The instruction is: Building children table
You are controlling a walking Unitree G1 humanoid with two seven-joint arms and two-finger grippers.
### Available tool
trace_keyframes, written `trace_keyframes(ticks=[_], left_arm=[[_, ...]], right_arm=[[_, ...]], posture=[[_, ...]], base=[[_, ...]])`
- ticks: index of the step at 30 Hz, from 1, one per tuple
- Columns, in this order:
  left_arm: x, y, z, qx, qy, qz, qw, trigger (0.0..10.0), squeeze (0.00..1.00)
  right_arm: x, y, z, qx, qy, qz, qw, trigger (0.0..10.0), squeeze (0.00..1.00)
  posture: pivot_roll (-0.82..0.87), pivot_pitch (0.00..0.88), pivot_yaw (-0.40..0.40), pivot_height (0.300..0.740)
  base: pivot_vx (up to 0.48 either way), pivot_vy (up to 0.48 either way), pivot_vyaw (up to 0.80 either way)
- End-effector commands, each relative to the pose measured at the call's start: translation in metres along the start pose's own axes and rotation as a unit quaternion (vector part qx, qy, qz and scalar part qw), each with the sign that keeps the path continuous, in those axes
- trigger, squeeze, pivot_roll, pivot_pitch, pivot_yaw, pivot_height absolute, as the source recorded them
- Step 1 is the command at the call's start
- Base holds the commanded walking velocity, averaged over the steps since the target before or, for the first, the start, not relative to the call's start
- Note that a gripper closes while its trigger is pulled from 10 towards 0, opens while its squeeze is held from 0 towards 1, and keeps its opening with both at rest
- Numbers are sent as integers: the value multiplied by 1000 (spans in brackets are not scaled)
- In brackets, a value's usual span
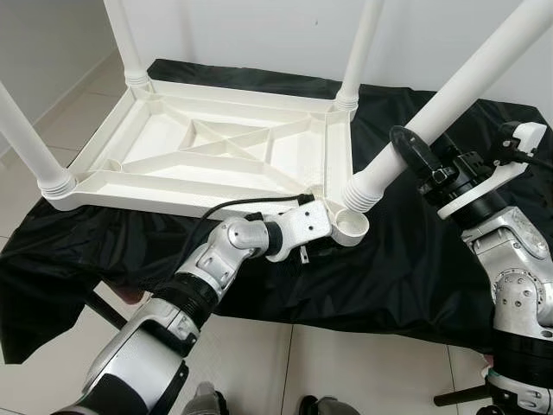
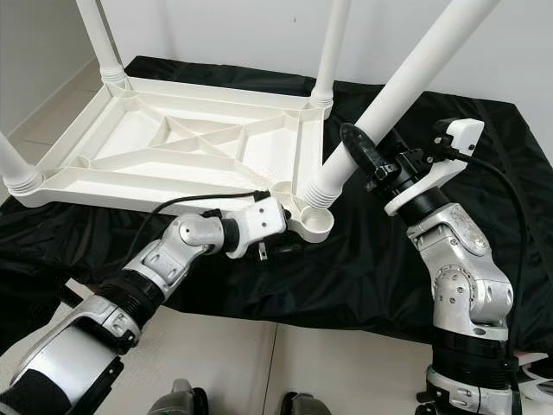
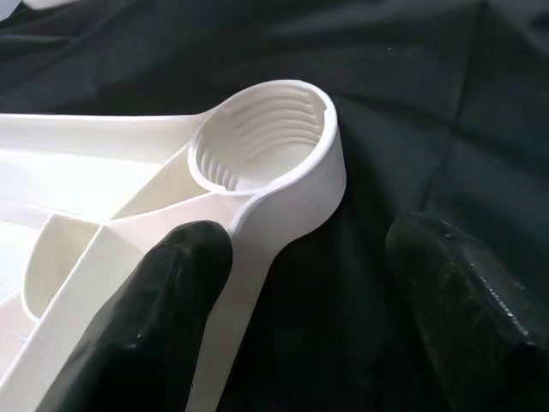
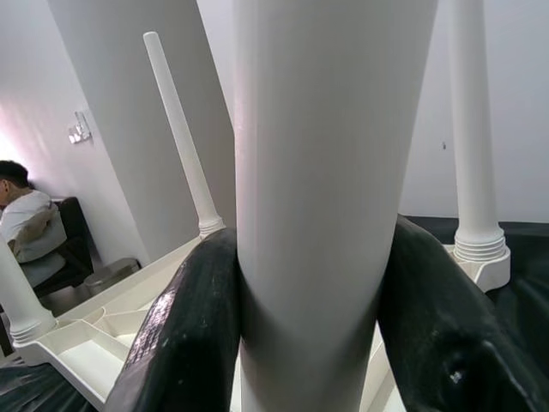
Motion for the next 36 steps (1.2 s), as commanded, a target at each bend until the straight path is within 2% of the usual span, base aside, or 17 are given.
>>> trace_keyframes(ticks=[1, 4, 7, 10, 13, 17, 18, 25, 33, 34, 35, 36], left_arm=[[-8, -4, 5, -4, -8, -21, 1000, 10000, 0], [-17, -9, -5, 29, 21, -47, 998, 10000, 0], [-19, -9, -7, 34, 27, -52, 998, 10000, 0], [-22, -7, -13, 51, 33, -59, 996, 10000, 0], [-21, -2, -29, 83, 50, -53, 994, 10000, 0], [-20, 0, -36, 93, 66, -45, 992, 10000, 0], [-25, 2, -38, 93, 67, -57, 992, 10000, 0], [-40, 5, -33, 83, 67, -91, 990, 10000, 0], [-51, 3, -18, 51, 72, -116, 989, 10000, 0], [-53, 2, -13, 38, 70, -119, 990, 8275, 0], [-54, 2, -9, 28, 70, -120, 990, 8275, 0], [-55, 1, -5, 15, 67, -121, 990, 4510, 0]], right_arm=[[8, 0, -1, 2, 9, 17, 1000, 10000, 0], [9, 0, -3, 2, 7, 18, 1000, 10000, 0], [9, 0, -3, 1, 7, 18, 1000, 10000, 0], [9, 0, -2, 0, 8, 17, 1000, 10000, 0], [9, 1, -1, -4, 10, 16, 1000, 10000, 0], [8, 2, 0, -6, 11, 15, 1000, 10000, 0], [8, 2, 0, -6, 8, 15, 1000, 10000, 0], [8, 1, 0, -6, 10, 15, 1000, 10000, 0], [4, 2, -3, 1, 10, 4, 1000, 10000, 0], [1, 3, -3, 2, 12, -3, 1000, 10000, 0], [-1, 4, -3, 2, 14, -8, 1000, 10000, 0], [-3, 5, -3, 1, 17, -13, 1000, 10000, 0]], posture=[[-90, 113, 3, 740], [-91, 123, 3, 740], [-92, 127, 2, 740], [-94, 132, 3, 740], [-96, 134, 4, 740], [-96, 135, 4, 740], [-95, 135, 4, 740], [-93, 135, 6, 740], [-93, 139, 9, 740], [-93, 139, 9, 740], [-92, 139, 10, 740], [-93, 140, 10, 740]], base=[[0, 0, 0], [0, 0, 0], [0, 0, 0], [0, 0, 0], [0, 0, 0], [0, 0, 0], [0, 0, 0], [0, 0, 0], [0, 0, 0], [0, 0, 0], [0, 0, 0], [0, 0, 0]])
Point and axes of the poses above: a point about 5 cm out from each wrist's last joint towards the gripper, its own y axis pointing back from the gripper into the wrist, its own x axis along the axis of the wrist's last joint, z = x × y, the point moved 5 cm from there along -y, pointing out of the wrist towards the gripper, and after that the axes turned 5 degrees about -y, right-handed, at the moved point
